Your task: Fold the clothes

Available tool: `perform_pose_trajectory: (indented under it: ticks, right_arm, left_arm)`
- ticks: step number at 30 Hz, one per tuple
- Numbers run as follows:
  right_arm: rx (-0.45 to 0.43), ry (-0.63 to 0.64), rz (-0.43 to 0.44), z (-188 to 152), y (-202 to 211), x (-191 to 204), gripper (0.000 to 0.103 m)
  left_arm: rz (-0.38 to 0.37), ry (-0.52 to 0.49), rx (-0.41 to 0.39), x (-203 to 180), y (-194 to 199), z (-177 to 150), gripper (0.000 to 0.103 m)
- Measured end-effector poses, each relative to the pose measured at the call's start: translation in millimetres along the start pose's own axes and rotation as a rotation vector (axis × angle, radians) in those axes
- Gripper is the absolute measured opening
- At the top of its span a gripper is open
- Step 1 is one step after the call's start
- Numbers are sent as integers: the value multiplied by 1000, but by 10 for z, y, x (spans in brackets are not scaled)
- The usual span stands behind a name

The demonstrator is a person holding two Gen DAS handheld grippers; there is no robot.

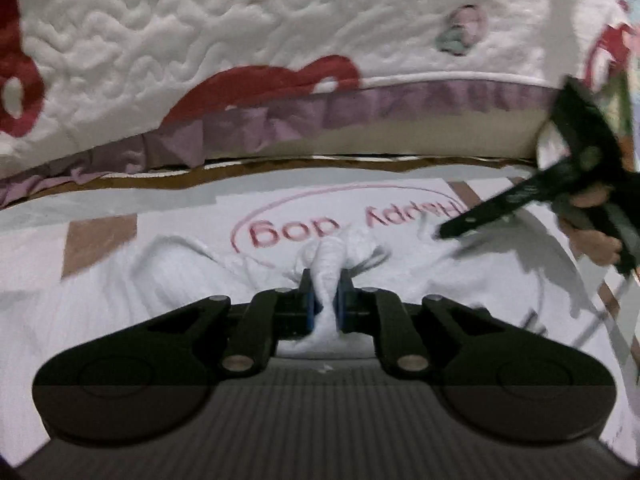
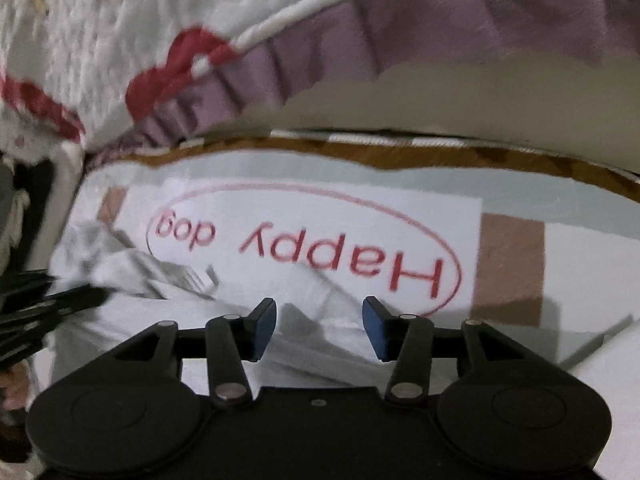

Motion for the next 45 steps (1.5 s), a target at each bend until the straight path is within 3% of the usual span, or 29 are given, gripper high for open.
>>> perform_pose_trajectory:
  ticks: [2,3,4,7,14,16,20,21,22,24,27,29,31,32,34,38,41,44,45]
  right_arm:
    - [-24,88,-31,-82,9,105,35]
    - [-36,131,-47,-123,15,158,3]
    - [-49,158,-60,-153,54,195,1]
    - [-138,194,-68,-228,317,293,1]
    - [-196,168,-55,-687,705,313,1]
    - [-171,148,-41,-755,670,278,2]
    - [-179,36,-3,-557,639,218,16]
    - [-174,16,10,-493,611,220,36]
    - [-173,7,20,-421,574,250,49]
    - [-158,14,26,-261,452,319,54]
    - [-56,88,-63,-176,91,387,65]
    - [-18,150,-153,-198,-99,351,62]
    - [-70,230,-167,-198,-55,370,6]
    - [-73,244,-173,-194,-14,353,6]
    - [-192,219,-192,-68,249,283,5]
    - [-426,163,-239,277,838,119,5]
    - [-501,119,-265,473,1018,-3,5]
    - [-503,100,-315,586,930,-165,5]
    - [-493,87,-330,612,867,-241,5]
  left_arm:
    - [-2,-14,7,-132,87,-163,9]
    - [-3,-10,14,-189,118,-254,9]
    - [-5,-1,20,-216,145,-323,9]
    - [-11,16,33,-259,198,-450,9]
    - [-24,45,54,-314,289,-654,10]
    - [-27,53,60,-330,314,-712,10]
    - [-32,71,67,-355,349,-797,10]
    - [-30,72,68,-366,338,-799,10]
    - [-26,69,68,-371,330,-802,10]
    - [-18,62,69,-381,320,-804,10]
    - [-6,53,70,-387,316,-792,10]
    - [9,40,61,-381,332,-727,10]
    - [29,18,48,-371,352,-633,9]
    - [42,-5,37,-356,358,-550,9]
    - [69,-50,-10,-295,344,-291,9]
    - [87,-38,-107,-151,133,359,9]
    - [101,-21,-159,-37,-89,751,11]
    - [147,14,-154,114,-404,883,28]
    - [182,29,-144,184,-475,884,27]
Point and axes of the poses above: each gripper's, at about its wrist camera, not at the fingertips, and y roughly against the way its jaws point, x to its left, z to its top, the point moved 9 cm from there along -y, roughly the way its jaws point, and after that the axes turned 3 degrees about x, right-handed, at the moved point
